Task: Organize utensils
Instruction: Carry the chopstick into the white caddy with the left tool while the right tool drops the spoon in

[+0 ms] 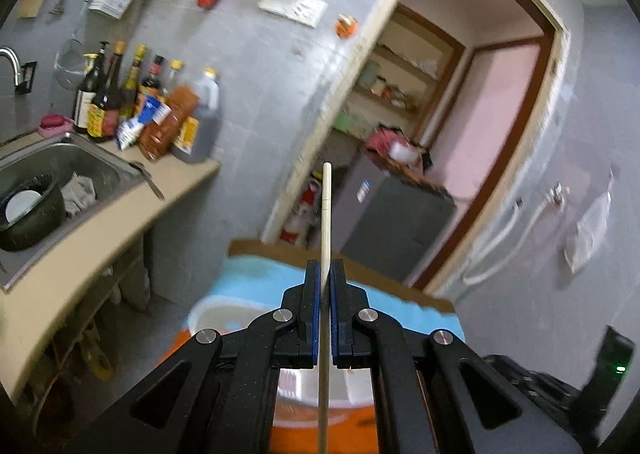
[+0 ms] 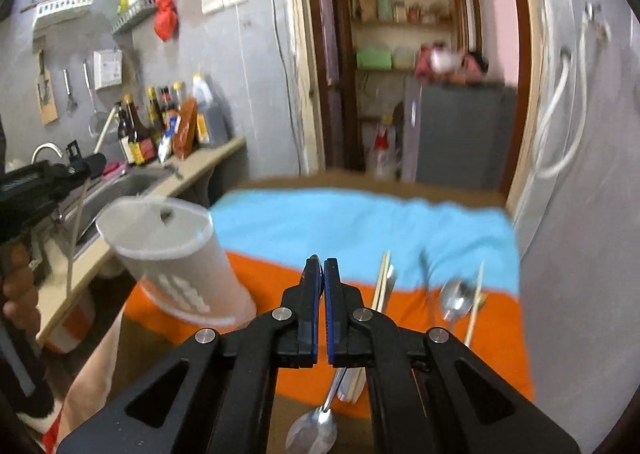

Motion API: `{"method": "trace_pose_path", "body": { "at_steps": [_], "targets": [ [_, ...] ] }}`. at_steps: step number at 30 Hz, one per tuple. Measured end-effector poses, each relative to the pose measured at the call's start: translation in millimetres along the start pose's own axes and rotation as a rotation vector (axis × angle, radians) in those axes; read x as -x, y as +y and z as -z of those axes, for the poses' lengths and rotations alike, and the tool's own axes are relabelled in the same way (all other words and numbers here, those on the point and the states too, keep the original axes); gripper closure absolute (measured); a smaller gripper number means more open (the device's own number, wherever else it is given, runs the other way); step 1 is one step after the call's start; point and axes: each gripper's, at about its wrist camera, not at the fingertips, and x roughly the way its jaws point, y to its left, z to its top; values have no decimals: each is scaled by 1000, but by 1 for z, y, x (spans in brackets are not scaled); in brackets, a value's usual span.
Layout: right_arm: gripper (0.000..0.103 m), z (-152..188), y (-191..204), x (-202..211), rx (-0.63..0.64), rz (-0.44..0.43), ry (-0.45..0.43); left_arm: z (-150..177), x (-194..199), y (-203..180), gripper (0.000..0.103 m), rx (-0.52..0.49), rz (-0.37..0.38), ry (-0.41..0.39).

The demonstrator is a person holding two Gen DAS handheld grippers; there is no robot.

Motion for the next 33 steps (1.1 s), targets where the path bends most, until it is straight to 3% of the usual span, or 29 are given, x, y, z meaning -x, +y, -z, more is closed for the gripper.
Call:
{"method": "trace_pose_path", "body": {
  "at_steps": [8, 12, 20, 24, 29, 33],
  "targets": [
    [103, -65, 22, 41, 61, 23, -187, -48, -4, 33, 100, 55, -33, -134],
    [103, -85, 41, 42, 131, 10, -223, -59, -7, 41, 100, 65, -48, -193],
    [102, -60, 86, -13, 330, 43, -126, -40, -29, 58, 100, 87, -115, -211],
    [102, -42, 101, -37, 370, 33, -91, -28, -33, 54, 100, 63, -136, -234],
    [102, -25, 108, -57, 370, 17, -53, -8, -35, 45, 100, -1, -147, -235],
    [100, -18, 99, -64, 291, -44, -28, 7, -38, 39, 99, -75, -148, -175]
  ]
}}
